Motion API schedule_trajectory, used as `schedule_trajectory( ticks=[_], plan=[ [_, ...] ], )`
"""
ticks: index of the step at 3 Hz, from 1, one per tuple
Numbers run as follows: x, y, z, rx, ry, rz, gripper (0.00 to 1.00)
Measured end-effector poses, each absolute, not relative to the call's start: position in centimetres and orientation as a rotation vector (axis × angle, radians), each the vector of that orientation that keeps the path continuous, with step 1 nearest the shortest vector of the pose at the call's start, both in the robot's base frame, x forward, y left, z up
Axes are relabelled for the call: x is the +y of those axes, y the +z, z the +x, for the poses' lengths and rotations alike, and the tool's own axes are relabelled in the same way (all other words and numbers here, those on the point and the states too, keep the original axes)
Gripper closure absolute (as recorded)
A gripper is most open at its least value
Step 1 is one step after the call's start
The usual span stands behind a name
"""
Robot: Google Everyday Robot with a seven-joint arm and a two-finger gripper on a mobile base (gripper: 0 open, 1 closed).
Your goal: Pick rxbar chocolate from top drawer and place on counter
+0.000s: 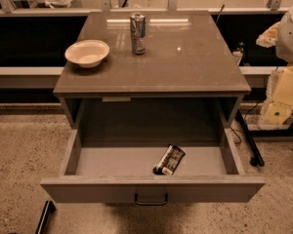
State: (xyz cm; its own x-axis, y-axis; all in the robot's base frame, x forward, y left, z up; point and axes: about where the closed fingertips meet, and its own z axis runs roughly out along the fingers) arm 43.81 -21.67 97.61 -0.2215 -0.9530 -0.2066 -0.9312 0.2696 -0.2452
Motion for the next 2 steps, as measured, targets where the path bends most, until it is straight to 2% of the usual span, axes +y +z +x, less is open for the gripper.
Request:
schedule_trajectory(
  ticks=[2],
  plan=[
    [-21.27,97.24,44.3,2.216,-0.106,-1.756,0.0]
  ],
)
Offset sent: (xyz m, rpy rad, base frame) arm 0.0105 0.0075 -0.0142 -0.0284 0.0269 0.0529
